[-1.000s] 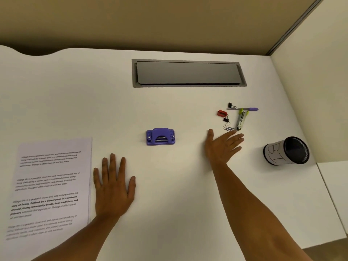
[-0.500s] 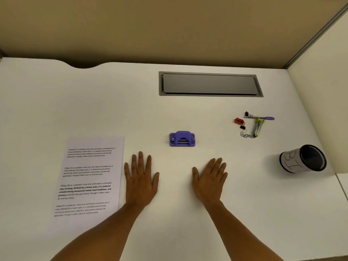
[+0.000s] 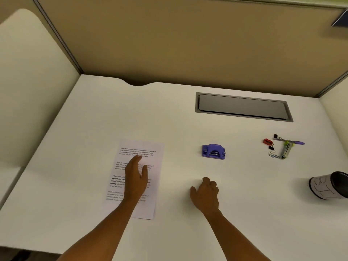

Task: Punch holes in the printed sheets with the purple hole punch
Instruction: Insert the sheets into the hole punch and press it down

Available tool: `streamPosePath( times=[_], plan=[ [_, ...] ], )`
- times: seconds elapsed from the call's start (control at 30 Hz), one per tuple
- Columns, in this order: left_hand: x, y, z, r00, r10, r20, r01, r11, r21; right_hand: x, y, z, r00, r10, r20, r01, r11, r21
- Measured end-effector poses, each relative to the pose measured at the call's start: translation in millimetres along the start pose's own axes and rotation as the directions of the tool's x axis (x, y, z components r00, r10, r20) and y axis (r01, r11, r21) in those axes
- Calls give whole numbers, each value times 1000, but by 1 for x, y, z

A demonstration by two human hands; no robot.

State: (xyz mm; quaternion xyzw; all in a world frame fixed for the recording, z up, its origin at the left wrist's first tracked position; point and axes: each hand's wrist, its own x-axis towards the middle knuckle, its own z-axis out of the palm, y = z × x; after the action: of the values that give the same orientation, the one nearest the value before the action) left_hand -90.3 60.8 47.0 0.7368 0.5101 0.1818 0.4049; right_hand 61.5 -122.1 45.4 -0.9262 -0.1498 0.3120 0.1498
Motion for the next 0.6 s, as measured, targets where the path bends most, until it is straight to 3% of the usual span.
streamPosePath(
  times=[0.13, 0.23, 0.4, 0.53, 0.6],
  plan=[
    [7, -44, -59, 951, -269, -151, 279, 959, 45, -13, -33, 13, 994, 22, 103, -32, 995, 97],
    [14, -63, -80, 905, -419, -73, 425, 897, 122, -19, -49, 22, 983, 17, 184, -51, 982, 181],
    [10, -68, -79, 894, -439, 93, 386, 859, 336, -31, -71, 35, 965, 58, 255, -128, 955, 266],
    [8, -61, -74, 881, -466, 84, 409, 838, 362, -39, -88, 50, 970, 46, 239, -108, 961, 256],
    [7, -59, -75, 879, -472, 66, 419, 830, 368, -47, -94, 57, 974, -5, 226, -30, 988, 149]
  ],
)
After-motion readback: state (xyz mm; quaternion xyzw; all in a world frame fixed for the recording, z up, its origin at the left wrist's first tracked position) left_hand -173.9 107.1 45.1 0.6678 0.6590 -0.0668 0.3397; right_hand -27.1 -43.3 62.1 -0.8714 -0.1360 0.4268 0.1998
